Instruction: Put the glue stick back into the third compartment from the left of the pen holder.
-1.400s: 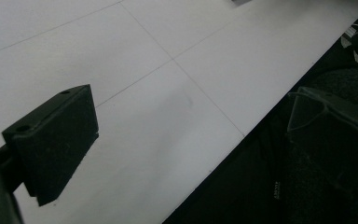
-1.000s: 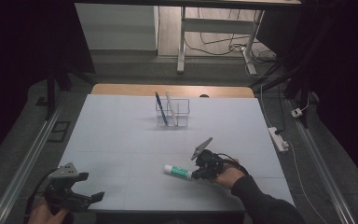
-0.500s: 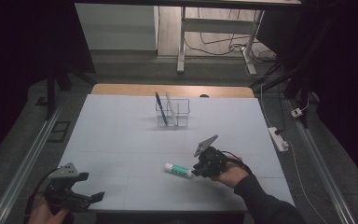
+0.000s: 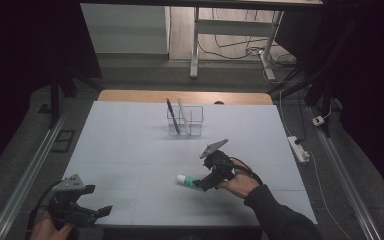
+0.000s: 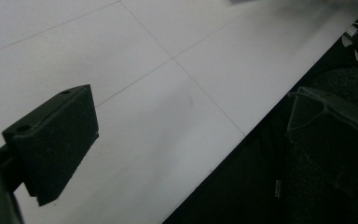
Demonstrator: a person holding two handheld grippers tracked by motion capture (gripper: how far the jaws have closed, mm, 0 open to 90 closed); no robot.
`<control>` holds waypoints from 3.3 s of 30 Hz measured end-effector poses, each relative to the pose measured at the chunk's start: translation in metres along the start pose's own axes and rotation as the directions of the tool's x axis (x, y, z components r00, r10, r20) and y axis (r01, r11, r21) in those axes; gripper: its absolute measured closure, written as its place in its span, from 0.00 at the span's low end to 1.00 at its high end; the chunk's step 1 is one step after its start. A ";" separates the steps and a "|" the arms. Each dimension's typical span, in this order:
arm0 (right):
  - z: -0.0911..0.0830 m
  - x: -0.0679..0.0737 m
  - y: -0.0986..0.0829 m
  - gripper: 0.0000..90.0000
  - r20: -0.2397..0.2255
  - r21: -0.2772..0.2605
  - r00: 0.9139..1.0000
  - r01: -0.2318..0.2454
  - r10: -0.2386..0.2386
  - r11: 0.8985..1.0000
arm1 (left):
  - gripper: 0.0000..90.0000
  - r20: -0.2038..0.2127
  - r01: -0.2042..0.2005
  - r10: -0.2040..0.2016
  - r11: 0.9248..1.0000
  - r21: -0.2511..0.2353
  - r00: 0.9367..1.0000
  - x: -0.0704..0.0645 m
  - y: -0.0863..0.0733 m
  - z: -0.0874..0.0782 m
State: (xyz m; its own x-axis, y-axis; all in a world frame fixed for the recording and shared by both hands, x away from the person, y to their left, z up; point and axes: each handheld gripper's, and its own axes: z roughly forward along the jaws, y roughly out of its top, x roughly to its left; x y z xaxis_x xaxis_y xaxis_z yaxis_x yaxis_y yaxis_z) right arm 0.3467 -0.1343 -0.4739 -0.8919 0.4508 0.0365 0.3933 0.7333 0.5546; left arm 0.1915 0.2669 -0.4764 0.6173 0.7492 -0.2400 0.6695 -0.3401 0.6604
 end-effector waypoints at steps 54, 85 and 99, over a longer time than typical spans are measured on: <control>0.062 0.026 0.035 0.72 -0.043 0.145 0.981 0.191 -0.187 0.971 | 0.02 0.000 -0.009 0.009 1.000 0.008 1.000 -0.001 0.000 0.001; 0.000 -0.017 0.057 0.72 0.068 -0.188 0.998 0.017 -0.004 0.982 | 0.02 0.004 -0.002 0.002 1.000 0.004 1.000 0.000 0.000 0.000; -0.014 -0.042 0.068 0.72 0.106 -0.293 0.992 -0.031 0.065 0.956 | 0.02 0.006 -0.003 0.002 1.000 0.002 1.000 0.000 0.000 0.000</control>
State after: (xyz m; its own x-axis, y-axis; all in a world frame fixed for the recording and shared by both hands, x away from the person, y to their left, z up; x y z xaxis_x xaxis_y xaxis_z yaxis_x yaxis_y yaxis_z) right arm 0.4081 -0.1107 -0.4258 -0.8358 0.5488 -0.0157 0.3384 0.5374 0.7725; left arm 0.1917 0.2672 -0.4765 0.6213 0.7452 -0.2423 0.6689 -0.3433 0.6593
